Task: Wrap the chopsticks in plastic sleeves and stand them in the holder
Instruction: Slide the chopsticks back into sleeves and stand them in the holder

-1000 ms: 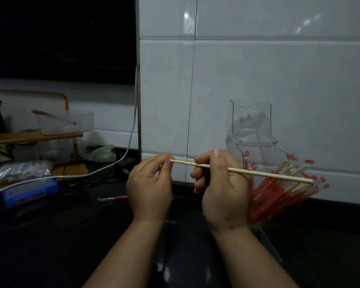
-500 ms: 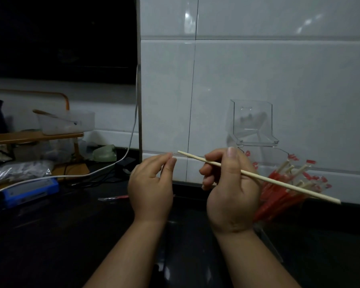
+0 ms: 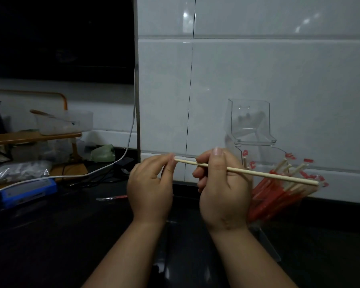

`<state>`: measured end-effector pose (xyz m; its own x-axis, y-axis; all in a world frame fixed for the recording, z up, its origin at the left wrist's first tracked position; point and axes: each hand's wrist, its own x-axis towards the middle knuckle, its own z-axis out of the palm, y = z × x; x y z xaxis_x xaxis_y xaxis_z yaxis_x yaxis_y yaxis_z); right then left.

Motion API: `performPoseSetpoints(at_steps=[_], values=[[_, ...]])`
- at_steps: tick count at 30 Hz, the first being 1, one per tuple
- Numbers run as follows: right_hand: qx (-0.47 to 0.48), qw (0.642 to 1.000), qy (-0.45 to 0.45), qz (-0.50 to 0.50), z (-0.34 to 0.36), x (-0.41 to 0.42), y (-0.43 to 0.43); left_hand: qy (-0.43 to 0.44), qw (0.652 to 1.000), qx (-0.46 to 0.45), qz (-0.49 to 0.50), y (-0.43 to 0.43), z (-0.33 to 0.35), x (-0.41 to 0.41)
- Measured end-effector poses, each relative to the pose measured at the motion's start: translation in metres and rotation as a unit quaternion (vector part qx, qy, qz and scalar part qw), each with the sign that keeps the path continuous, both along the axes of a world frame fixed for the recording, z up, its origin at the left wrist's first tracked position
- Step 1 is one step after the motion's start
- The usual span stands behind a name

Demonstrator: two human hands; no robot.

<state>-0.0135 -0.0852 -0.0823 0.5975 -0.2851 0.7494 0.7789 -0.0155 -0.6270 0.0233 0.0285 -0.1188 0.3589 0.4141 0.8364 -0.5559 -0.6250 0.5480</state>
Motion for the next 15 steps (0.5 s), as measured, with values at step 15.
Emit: performPoseSetpoints(at_steps=[15], values=[[0.009,0.999,-0.023,-0.024,0.0006,-0.0021,-0.0008,0.004,0.999,0.032,0.008,0.0007,-0.0005,-0.0018]])
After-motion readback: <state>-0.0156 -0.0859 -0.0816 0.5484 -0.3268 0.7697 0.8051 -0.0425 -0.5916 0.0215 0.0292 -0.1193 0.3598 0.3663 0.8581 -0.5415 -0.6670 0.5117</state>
